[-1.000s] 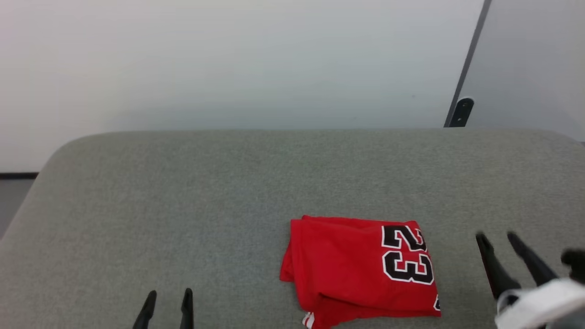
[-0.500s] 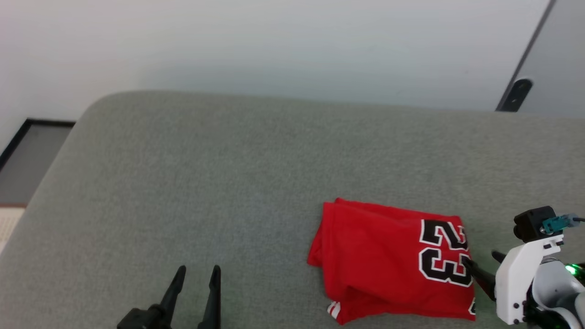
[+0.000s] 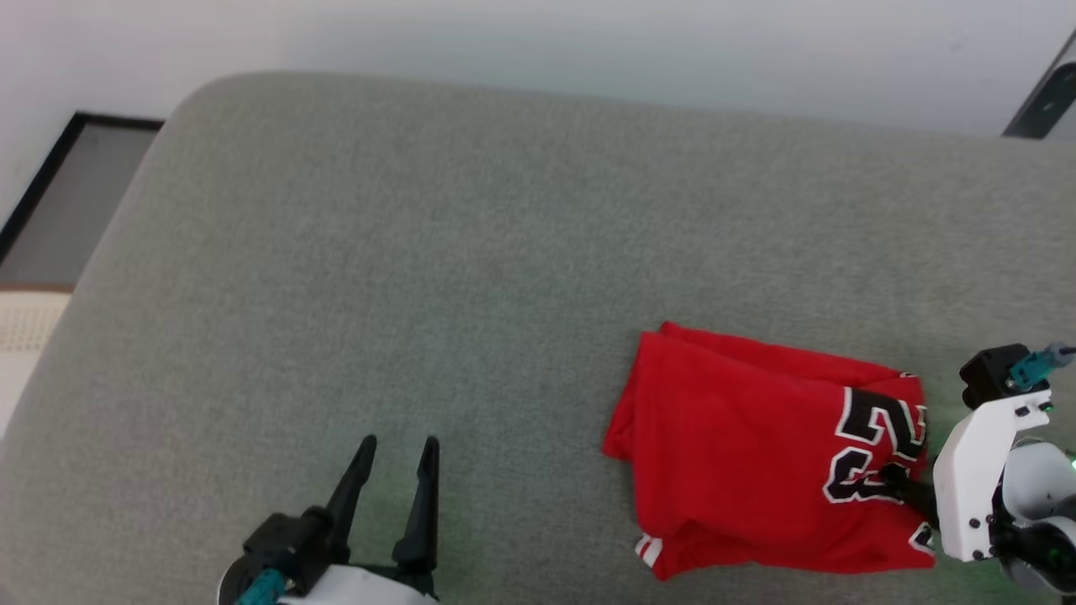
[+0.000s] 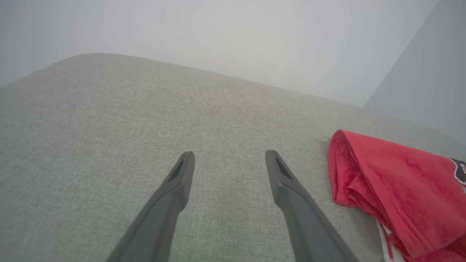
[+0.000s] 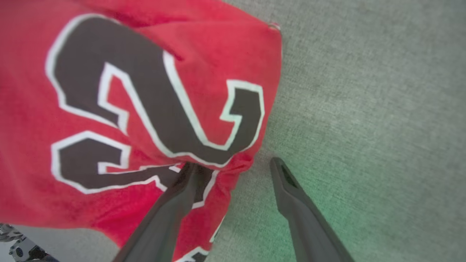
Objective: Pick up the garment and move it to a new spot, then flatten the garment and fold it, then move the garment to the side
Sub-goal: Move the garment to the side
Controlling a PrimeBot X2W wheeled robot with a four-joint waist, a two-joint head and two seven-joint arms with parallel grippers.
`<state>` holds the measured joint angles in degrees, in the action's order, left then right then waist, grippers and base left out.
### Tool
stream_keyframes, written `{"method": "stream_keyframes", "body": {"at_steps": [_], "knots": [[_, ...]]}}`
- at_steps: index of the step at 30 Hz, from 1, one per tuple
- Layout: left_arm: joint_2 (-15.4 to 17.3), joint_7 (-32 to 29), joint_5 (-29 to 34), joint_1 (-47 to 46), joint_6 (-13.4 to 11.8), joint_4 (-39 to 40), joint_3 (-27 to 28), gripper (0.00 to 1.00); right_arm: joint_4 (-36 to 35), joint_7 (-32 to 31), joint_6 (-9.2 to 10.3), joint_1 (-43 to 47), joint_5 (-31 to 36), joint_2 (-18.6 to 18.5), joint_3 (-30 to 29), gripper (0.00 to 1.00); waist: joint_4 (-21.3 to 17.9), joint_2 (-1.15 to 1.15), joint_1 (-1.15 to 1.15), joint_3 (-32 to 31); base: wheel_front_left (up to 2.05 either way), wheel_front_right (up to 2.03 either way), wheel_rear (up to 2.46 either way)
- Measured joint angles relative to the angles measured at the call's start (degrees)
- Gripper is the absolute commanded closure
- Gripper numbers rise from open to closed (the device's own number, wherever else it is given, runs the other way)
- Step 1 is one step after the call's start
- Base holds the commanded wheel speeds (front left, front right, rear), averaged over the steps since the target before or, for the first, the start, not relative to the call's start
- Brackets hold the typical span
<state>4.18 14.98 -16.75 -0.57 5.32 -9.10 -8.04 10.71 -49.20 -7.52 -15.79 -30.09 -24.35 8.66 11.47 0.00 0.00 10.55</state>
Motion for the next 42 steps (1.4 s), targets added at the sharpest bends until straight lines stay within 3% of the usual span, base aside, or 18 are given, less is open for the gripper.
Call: {"method": "stream_keyframes", "body": {"at_steps": [7,10,18,26,36,42], "knots": [[-0.8,0.0,-0.3,-1.6,0.7,-0.7,0.6,0.00,-0.1,-3.1,0.00,-0.4,0.6,-0.4,-0.5,0.01,2.3,0.00,0.00,2.8,0.00,0.00,0.00],[-0.9,0.0,-0.2,-1.9,0.8,-0.8,1.1,0.00,-0.7,-3.2,0.02,-0.2,0.6,-0.5,-0.8,1.00,2.9,0.00,0.00,3.4,0.00,0.00,0.00],[-1.2,0.1,2.1,-3.2,1.5,-0.5,2.5,0.00,-0.9,1.5,0.01,-0.2,0.4,2.3,-1.7,1.00,1.6,0.00,0.00,3.1,0.00,0.00,0.00],[-0.7,0.1,4.0,-5.0,1.9,0.8,2.7,0.00,0.2,8.4,-0.01,-1.2,-2.1,4.9,-6.0,1.00,-2.6,0.00,0.00,2.2,0.00,0.00,0.00],[1.3,0.1,5.2,-7.3,2.1,3.3,2.2,0.00,-1.6,11.5,0.00,-0.7,-3.7,-0.9,-11.8,1.00,-10.6,0.00,0.00,2.7,0.00,0.00,0.00],[3.2,0.1,5.5,-10.5,2.1,4.2,0.9,0.00,1.4,12.1,0.00,-3.9,-3.3,-3.9,-15.8,1.00,-14.3,0.00,0.00,4.8,0.00,0.00,0.00]]}}
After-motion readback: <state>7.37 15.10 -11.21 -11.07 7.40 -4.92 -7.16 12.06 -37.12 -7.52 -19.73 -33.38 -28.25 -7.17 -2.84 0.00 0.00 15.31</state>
